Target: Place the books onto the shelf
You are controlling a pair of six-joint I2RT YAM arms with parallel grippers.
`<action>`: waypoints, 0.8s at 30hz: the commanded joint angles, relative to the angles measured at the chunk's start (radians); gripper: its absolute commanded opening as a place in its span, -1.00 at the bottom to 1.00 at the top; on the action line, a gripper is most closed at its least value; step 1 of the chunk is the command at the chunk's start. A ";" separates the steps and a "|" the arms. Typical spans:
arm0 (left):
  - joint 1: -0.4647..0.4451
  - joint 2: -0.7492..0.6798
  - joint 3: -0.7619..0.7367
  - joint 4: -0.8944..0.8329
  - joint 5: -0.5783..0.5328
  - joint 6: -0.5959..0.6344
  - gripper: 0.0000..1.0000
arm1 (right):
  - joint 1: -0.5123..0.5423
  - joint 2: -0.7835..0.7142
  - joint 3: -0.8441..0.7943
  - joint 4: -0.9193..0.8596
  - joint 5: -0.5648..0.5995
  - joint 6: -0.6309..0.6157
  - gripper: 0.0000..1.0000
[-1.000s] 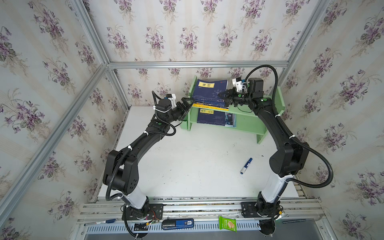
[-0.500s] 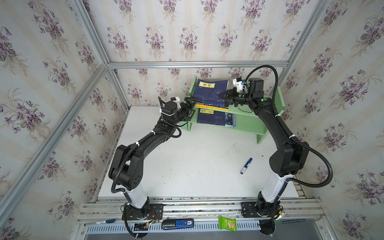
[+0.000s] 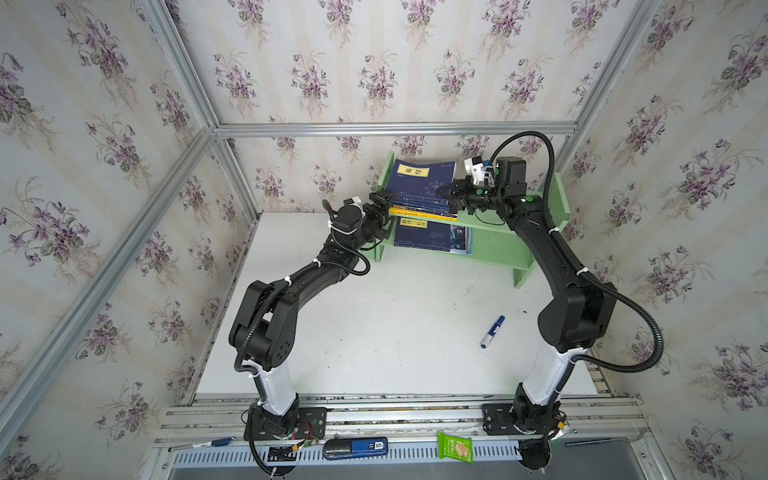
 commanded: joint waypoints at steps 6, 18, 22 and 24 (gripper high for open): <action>-0.013 0.005 0.015 0.060 -0.057 -0.038 0.98 | -0.001 0.007 0.001 0.004 -0.015 -0.019 -1.00; -0.018 0.015 0.015 0.018 -0.095 -0.027 0.79 | -0.003 0.016 -0.001 0.000 -0.017 -0.019 -0.99; -0.020 0.025 0.024 0.003 -0.093 -0.022 0.69 | -0.004 0.016 -0.006 0.000 -0.016 -0.019 -0.96; -0.021 0.027 0.028 -0.008 -0.092 -0.019 0.66 | -0.005 0.015 -0.006 0.000 -0.015 -0.020 -0.93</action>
